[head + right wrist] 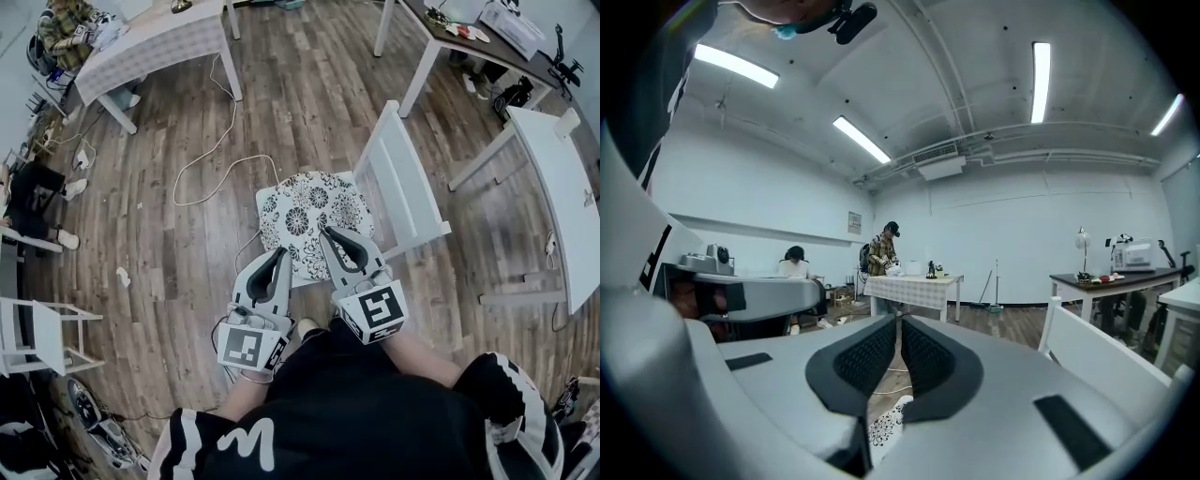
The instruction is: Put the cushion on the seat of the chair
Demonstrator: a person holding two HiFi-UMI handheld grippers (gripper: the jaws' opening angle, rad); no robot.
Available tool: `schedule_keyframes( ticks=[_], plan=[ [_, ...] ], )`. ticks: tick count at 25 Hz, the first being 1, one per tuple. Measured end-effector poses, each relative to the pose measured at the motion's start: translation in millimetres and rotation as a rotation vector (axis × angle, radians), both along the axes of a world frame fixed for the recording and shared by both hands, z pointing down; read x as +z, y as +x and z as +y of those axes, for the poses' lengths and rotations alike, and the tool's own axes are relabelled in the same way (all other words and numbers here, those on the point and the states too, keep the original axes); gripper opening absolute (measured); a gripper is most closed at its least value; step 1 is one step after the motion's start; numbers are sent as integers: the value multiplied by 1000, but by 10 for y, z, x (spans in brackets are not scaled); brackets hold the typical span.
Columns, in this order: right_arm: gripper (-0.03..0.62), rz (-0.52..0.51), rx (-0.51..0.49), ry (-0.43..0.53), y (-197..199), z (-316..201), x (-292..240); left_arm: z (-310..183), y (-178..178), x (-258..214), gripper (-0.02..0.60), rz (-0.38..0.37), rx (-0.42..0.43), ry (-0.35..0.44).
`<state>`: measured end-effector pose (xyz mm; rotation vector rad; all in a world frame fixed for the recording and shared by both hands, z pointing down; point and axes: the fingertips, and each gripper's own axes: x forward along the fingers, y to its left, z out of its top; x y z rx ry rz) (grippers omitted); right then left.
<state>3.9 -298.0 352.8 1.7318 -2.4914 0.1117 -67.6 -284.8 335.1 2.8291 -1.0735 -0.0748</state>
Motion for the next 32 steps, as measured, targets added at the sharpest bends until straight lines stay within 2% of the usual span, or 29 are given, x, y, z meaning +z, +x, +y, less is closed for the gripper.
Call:
schedule_keyframes(
  ticks=[9,17,25,32],
  plan=[
    [29,-1,-4,76,-132,114,-348,85,55,-271,14,31,48,63],
    [28,-46,7,36,-186,225,-238,221,-6,-221,14,34,61,50],
    [28,-66,-9,30,-116,369,-266,329,79,-331,14,28,58,74],
    [28,-70,-24,36,32,675,-299,625,211,-385,14,25,33,80]
  ],
)
